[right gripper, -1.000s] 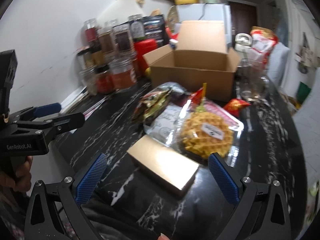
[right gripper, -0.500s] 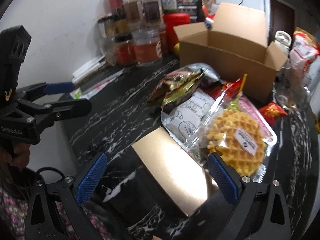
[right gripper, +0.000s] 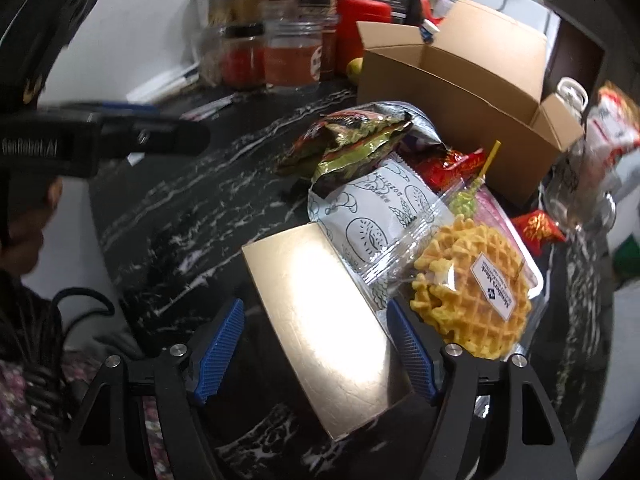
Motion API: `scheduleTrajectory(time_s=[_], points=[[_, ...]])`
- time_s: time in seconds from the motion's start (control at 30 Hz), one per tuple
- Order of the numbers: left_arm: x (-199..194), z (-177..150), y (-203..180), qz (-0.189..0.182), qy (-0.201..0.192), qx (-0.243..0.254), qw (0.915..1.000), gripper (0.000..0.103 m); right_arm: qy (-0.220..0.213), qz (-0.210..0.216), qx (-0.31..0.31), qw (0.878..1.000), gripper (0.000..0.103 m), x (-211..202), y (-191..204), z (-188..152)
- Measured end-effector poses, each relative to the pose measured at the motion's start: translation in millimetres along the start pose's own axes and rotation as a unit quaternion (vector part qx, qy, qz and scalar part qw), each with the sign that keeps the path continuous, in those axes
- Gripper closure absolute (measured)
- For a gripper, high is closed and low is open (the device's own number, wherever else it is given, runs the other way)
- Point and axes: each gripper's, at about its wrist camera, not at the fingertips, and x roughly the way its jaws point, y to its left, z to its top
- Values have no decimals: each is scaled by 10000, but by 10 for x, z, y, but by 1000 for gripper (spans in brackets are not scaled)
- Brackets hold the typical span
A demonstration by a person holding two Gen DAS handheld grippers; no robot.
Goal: Organize snacks
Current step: 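Grasp the gold bar with the right tool while the left tool grasps the cereal packet, then carry the gold bar and cereal packet with both tools over the cardboard box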
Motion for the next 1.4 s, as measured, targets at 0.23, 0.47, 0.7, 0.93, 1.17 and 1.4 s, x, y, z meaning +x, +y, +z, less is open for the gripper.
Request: scheduleTrajectory(time_s=[0.23,0.47,0.7,0.93,1.17,1.4], points=[[73,51,-19,38,20,81,10000,0,267,226,352,9988,52,151,-190,84],[73,159,11,-13,-78,9,10000,0,-116,1037,722,9919,59,-51,-233,26],[179,300,-153,-120,-63,228,9996,0,-454,736,1126,9899,59,-272,-429,84],[392,416,-345,-465,127,272,9985,0,-585,366,1539,9857,59,-315,-717,93],[639,545,-451,-670,350,139,9970,10,-673,146,1746,9822,59,-319,-890,107],[935,551,-578,-396,627,502,9960,34,-621,90,1905,9797,59,-249,-1001,88]])
